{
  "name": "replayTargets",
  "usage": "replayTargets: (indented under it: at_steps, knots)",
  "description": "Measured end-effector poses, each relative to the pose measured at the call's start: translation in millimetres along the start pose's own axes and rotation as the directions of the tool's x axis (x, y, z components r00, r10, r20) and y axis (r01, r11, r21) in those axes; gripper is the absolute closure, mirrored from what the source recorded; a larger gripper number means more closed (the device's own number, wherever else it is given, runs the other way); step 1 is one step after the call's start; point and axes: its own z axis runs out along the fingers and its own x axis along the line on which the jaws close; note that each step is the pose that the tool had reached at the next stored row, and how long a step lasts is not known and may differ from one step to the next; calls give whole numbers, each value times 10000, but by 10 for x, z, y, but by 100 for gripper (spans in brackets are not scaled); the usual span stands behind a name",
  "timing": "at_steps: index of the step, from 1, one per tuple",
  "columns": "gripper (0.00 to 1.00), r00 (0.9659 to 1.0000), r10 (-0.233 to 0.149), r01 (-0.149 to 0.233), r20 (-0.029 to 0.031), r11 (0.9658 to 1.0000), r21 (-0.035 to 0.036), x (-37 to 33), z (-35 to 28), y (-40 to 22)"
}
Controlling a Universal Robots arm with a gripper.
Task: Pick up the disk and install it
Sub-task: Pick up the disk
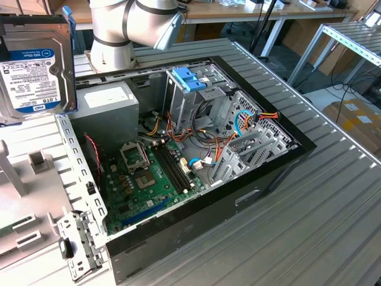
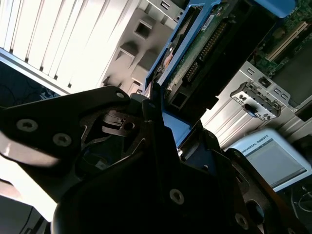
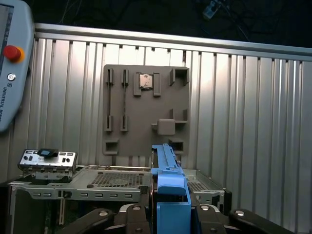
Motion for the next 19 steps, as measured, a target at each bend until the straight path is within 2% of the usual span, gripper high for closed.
replayTargets:
  at_steps: [7, 19]
  knots:
    - [63, 10000, 0, 0, 0, 10000, -1, 33, -6, -117]
    - [63, 10000, 0, 0, 0, 10000, -1, 83, -12, -256]
